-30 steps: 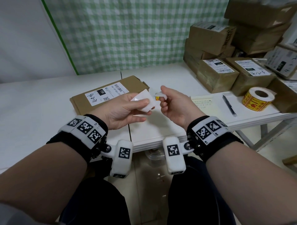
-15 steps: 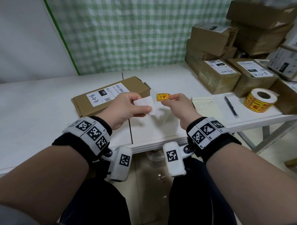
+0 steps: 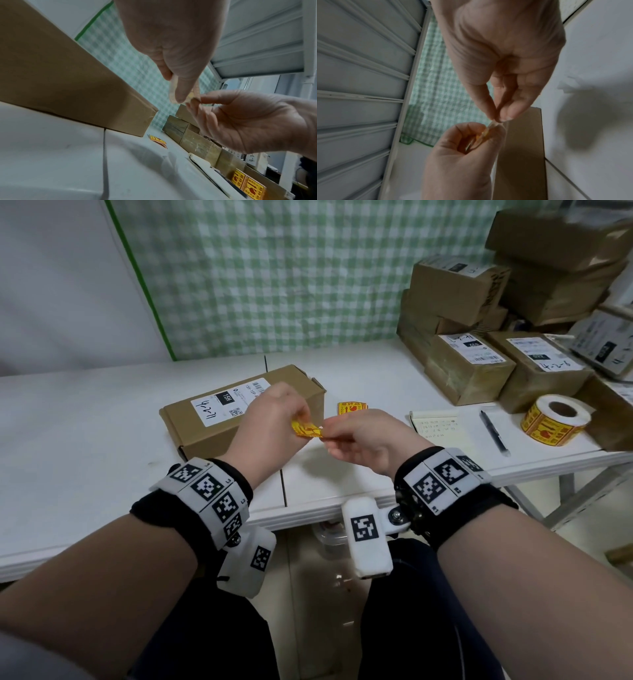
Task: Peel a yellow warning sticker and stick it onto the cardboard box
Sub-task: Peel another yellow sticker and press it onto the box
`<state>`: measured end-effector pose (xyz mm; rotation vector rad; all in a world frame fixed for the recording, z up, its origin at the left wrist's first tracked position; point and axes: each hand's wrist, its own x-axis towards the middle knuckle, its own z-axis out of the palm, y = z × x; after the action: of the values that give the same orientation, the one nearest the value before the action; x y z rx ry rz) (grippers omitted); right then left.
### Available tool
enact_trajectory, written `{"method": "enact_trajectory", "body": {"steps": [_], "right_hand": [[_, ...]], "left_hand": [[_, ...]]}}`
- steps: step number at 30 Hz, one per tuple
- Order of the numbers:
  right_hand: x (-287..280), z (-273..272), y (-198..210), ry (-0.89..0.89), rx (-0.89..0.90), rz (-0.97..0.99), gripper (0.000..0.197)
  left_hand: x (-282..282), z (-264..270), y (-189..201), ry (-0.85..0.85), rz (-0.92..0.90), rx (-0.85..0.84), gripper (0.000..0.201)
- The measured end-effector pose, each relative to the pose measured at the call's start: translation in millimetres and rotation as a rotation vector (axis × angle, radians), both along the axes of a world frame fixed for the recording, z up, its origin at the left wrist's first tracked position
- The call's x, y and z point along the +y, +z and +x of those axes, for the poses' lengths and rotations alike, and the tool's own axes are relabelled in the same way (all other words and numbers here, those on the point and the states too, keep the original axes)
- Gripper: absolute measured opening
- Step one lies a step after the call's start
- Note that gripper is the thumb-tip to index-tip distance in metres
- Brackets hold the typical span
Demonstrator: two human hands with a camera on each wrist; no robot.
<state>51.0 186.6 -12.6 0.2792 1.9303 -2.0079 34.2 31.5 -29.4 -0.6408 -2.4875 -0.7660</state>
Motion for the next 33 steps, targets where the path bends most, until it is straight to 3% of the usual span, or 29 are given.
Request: {"method": "enact_trajectory", "body": {"steps": [6,8,11,16,18,25,33], "right_hand": [[-5,1,1,-0.066,0.043,0.003,0.012],[-7,-1,0,-0.075,0.051,0.031,0.024],[-8,-3,-2,-0.09,0.091,0.083,0.032],[-8,-1,-3,-0.062,0.149,0.13,0.029],[-8,1,-2,-0.026,0.172,0.114,0.026],[-7,7,6,0.089,0.16,0.138,0.008],[0,8,14,0.097,0.198,0.171,0.011]], "left_hand": [[-7,2,1,0.016,-0.026,-0.079,0.039],[-10,2,1,0.012,-0.071,-0.156,0.046],[-12,6,4,-0.003,-0.058,-0.262,0.042],[-14,10,12,-0.029,0.465,-0.664,0.03],[-13,11,14,-0.038,0.531,-0.67,0.021],[-12,11,21,-0.044,0.483,-0.606,0.021],[-9,13,24,-0.09,0.408,-0.633,0.015]]}}
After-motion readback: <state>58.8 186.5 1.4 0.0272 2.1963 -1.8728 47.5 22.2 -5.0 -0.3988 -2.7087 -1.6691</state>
